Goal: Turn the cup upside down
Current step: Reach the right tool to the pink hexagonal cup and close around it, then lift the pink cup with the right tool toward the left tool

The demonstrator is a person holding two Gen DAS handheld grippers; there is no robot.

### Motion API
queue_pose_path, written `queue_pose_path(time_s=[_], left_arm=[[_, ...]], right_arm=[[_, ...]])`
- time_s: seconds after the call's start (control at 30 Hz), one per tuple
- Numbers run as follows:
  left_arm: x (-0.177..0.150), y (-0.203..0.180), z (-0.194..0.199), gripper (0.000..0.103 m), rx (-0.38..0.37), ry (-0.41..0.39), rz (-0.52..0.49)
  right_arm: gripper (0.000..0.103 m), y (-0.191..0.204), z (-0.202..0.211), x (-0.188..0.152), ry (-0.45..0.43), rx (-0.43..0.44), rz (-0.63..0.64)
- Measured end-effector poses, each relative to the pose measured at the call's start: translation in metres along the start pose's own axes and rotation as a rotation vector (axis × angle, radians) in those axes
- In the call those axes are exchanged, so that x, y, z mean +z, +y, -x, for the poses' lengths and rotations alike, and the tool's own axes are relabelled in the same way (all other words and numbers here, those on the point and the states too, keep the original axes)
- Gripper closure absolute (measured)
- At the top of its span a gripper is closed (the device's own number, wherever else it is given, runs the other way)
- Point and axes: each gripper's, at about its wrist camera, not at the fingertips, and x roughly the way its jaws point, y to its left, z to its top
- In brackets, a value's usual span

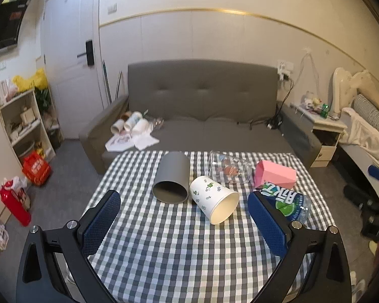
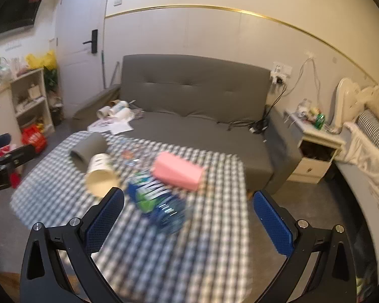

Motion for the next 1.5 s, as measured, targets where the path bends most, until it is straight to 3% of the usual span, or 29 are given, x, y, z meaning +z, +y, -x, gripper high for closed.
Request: queue_pose_path(time_s=[0.17,0.33,0.77,1.03,1.17,1.3,1.5], left_arm=[[0.013,-0.003,-0.029,0.0,0.013,0.041,0.008],[0.011,-0.006,-0.058,0.0,0.027,0.081,-0.025],[0.0,0.01,-0.103,0.0,0.021,0.182,0.01],[-0.007,0.008,-0.109,0.0,0.017,0.205,0.001],[-0.007,0.003,-0.11,0.0,0.02,0.206,-0.013],[-0.005,0.0,-0.109,0.0,0.025,0.205,-0.013],[0.002,-0.004,-0.09,0.0,0.055,0.156,-0.031]], right_arm=[[0.0,-0.018,-0.056,0.027,0.084,0.026,0.101],[0.0,-0.021,-0.121,0.039,0.205,0.168,0.281],[0.008,0.014,-0.232,0.033,0.426,0.378,0.45],[0.008,0.014,-0.265,0.025,0.519,0.496,0.341],[0.018,0.007,-0.272,0.019,0.57,0.545,0.255],[0.037,-0.008,-0.259,0.016,0.577,0.514,0.226],[0.045,-0.045,-0.218,0.01,0.551,0.422,0.133]])
